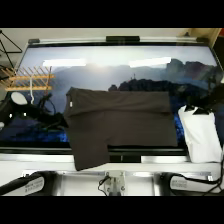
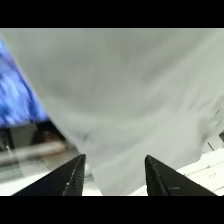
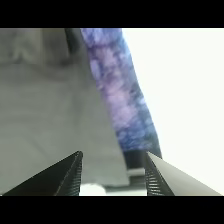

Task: Fold the shirts.

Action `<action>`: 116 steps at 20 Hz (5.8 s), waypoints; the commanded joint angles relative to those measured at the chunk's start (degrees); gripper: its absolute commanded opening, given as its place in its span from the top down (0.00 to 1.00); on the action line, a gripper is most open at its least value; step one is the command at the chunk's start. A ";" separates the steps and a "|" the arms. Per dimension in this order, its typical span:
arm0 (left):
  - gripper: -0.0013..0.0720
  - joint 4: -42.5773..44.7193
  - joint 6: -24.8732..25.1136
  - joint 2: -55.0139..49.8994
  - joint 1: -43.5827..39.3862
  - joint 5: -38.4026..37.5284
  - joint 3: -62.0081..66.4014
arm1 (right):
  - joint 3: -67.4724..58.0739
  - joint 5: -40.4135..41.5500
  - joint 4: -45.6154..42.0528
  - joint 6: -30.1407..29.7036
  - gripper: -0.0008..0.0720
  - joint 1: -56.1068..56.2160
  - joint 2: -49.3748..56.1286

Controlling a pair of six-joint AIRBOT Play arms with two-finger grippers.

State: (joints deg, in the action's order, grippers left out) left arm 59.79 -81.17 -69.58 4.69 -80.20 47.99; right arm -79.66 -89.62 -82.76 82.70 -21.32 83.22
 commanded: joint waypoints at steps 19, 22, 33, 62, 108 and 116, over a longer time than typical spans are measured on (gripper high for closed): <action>0.94 -7.96 -1.75 10.93 -11.85 20.26 -24.13 | 32.65 7.54 2.82 -9.16 0.13 -3.13 -16.52; 0.94 -7.98 -1.55 10.97 -11.85 20.24 -24.13 | 36.33 12.04 2.73 -9.33 0.13 -3.15 -16.52; 0.94 -8.00 -0.33 12.52 -11.85 20.22 -24.11 | 39.74 19.04 4.24 -9.35 0.22 -1.46 -10.75; 0.94 -8.26 0.92 -34.82 -2.47 18.16 41.16 | -6.23 34.75 2.78 1.22 0.57 12.70 20.13; 0.94 -2.19 -1.18 -17.18 -19.65 20.00 43.19 | -6.23 18.91 31.52 7.32 0.88 28.81 -8.39; 0.94 -1.88 -1.09 8.35 3.54 8.81 43.17 | -6.23 45.66 43.69 7.28 0.78 49.99 13.94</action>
State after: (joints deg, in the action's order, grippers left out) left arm 56.58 -82.30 -68.60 1.87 -65.91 91.18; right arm -85.84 -54.89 -45.10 89.97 22.68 89.84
